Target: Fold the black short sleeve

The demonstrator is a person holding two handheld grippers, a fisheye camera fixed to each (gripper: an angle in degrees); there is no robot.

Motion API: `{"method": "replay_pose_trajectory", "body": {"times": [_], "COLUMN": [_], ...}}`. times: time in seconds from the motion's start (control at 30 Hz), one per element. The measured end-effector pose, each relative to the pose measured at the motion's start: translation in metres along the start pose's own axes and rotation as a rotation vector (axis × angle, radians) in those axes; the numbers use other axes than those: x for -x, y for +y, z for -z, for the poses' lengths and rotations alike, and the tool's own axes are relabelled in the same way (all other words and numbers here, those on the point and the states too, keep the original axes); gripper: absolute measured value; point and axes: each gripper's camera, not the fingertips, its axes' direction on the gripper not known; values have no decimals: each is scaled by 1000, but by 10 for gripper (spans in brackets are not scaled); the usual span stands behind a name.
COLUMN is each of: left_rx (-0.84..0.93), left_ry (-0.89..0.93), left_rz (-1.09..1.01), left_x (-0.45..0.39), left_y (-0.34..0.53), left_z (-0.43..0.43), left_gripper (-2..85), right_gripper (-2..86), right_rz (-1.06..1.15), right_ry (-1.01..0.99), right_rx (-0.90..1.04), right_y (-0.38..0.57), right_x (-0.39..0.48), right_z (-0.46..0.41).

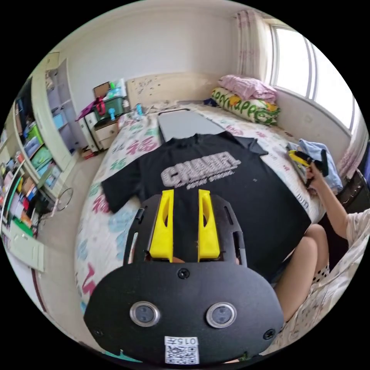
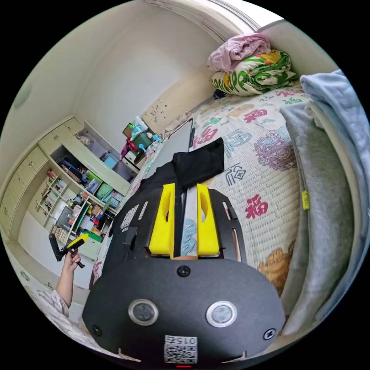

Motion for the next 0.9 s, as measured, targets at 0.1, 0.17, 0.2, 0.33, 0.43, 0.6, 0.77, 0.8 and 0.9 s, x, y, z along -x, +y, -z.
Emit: {"method": "replay_pose_trajectory", "body": {"times": [0.1, 0.17, 0.2, 0.33, 0.43, 0.6, 0.77, 0.8, 0.9], "left_rx": [-35, -25, -12, 14, 48, 113, 174, 186, 235], "left_ry": [179, 260, 284, 261, 297, 251, 184, 171, 127], "left_rz": [-56, -104, -142, -121, -112, -106, -80, -78, -76], "left_x": [-43, -77, -103, -171, -221, -291, -322, -327, -335], "left_y": [-89, -142, -175, -258, -305, -349, -378, -383, -393], "left_z": [-81, -130, -163, -254, -319, -413, -468, -478, -500], "left_gripper": [98, 100, 104, 119, 121, 117, 117, 117, 109], "right_gripper": [120, 131, 131, 63, 24, 8, 2, 0, -3], "right_rz": [-63, -140, -175, -249, -311, -352, -384, -393, -405], "right_ry": [66, 74, 62, 121, -37, -140, -145, -148, -143], "right_rx": [20, 40, 46, 28, -36, -93, -111, -114, -107], "right_y": [-89, -138, -165, -212, -237, -288, -329, -337, -355], "right_x": [-1, -7, -10, -18, -27, -10, 11, 16, 28], "right_z": [-56, -84, -99, -122, -102, -74, -55, -51, -45]}}
